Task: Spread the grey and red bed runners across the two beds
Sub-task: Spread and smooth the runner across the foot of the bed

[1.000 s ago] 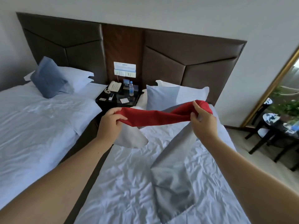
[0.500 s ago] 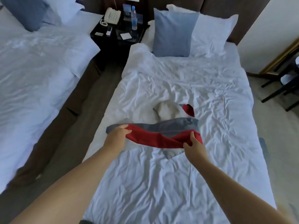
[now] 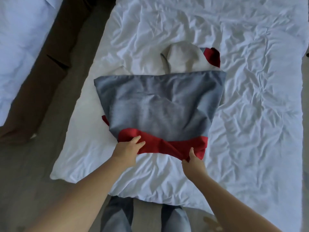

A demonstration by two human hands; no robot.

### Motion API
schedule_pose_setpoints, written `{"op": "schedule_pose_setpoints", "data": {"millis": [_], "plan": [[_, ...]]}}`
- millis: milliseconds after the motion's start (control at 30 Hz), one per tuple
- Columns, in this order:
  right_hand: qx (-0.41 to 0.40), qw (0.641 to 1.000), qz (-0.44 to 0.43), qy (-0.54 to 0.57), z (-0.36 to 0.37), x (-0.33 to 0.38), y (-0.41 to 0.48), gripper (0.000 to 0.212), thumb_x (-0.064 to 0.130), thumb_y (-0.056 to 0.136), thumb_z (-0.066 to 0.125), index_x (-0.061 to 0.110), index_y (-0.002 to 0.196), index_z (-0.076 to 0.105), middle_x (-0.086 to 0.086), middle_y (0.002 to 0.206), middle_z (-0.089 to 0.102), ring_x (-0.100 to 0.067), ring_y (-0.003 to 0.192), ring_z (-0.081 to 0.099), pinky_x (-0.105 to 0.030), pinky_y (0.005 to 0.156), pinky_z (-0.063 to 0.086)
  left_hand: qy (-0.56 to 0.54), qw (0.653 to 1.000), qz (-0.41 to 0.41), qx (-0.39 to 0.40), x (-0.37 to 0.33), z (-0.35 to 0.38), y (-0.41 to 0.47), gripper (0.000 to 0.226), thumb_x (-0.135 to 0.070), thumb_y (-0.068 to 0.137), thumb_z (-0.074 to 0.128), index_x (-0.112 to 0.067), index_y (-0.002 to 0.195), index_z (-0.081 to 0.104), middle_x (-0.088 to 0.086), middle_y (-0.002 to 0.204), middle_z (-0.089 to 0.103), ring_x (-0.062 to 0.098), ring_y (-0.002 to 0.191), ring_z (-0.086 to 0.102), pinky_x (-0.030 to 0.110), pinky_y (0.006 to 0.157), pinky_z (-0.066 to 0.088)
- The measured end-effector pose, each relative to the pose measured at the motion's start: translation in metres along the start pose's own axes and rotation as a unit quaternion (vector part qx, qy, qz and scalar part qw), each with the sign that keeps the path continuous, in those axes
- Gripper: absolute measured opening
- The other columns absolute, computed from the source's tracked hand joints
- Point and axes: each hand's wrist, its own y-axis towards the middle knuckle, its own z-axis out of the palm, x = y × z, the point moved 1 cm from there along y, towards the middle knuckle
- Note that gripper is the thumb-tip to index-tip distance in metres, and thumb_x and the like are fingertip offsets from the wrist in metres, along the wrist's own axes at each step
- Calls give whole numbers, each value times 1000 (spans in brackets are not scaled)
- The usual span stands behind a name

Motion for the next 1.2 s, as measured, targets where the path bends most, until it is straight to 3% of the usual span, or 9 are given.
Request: {"op": "schedule_pose_setpoints", "data": {"millis": [133, 233, 333, 500, 633, 800, 933, 1067, 1200], "plan": [[82, 994, 77, 15, 7, -1, 14, 78, 32, 95, 38, 43, 157, -9, -12, 109, 68, -27, 66, 75, -36, 61, 61, 23, 995, 6, -92, -1, 19, 11, 64, -63, 96, 43, -42, 155, 30, -7, 166, 24, 23, 97, 71, 35, 75, 53], [54, 997, 19, -45, 3, 16, 28, 71, 34, 97, 38, 44, 158, 3, 0, 82, 69, -19, 54, 70, -33, 61, 59, -56, 947, -24, -314, 5, 2, 21, 45, -46, 102, 45, -31, 144, 54, -3, 143, 59, 24, 84, 74, 33, 57, 52], [-27, 991, -78, -109, -2, 45, 39, 63, 35, 98, 40, 45, 156, 19, 5, 71, 55, -19, 63, 56, -30, 54, 44, -150, 887, -107, -423, 27, -16, 32, 36, -21, 103, 44, -26, 137, 54, -3, 126, 60, 26, 87, 67, 36, 53, 49], [-73, 967, -171, -173, 11, 102, 49, 64, 29, 95, 42, 42, 155, 24, 1, 89, 64, -24, 71, 56, -32, 59, 37, -364, 819, -241, -373, 91, -13, 44, 60, 12, 80, 49, -15, 134, 53, 15, 129, 55, 32, 110, 60, 42, 79, 53], [-70, 949, -260, -166, 39, 162, 53, 58, 41, 102, 43, 41, 155, 20, -5, 129, 55, -31, 101, 63, -36, 70, 42, -405, 832, -248, -285, 114, -1, 62, 53, -6, 85, 63, -6, 136, 49, 25, 130, 57, 43, 119, 56, 58, 96, 52], [-65, 933, -338, -103, 71, 243, 53, 68, 50, 102, 42, 52, 154, -3, -4, 159, 28, -34, 129, 47, -45, 84, 50, -388, 860, -170, -285, 111, 3, 81, 82, -29, 86, 74, -25, 156, 29, 1, 156, 43, 22, 142, 43, 44, 111, 45], [-42, 932, -343, -109, 87, 265, 65, 77, 50, 101, 46, 61, 148, -15, -2, 168, 11, -36, 151, 19, -55, 107, 42, -359, 855, -176, -329, 122, 13, 90, 93, -28, 88, 74, -19, 161, 17, 16, 166, 14, 30, 152, 20, 37, 117, 30], [2, 939, -305, -157, 106, 266, 76, 73, 41, 102, 50, 53, 154, 1, -3, 168, -10, -34, 154, -2, -58, 115, 32, -322, 840, -273, -340, 143, 28, 91, 72, -16, 99, 57, -16, 160, 19, 19, 157, 35, 36, 145, 33, 45, 118, 29], [-80, 935, -317, -136, 119, 280, 73, 51, 30, 96, 59, 27, 144, 42, -9, 146, 29, -30, 133, 35, -47, 96, 50, -424, 813, -182, -356, 152, 37, 85, 66, -16, 97, 58, -28, 156, 30, 4, 126, 62, 19, 114, 60, 36, 97, 51]]}}
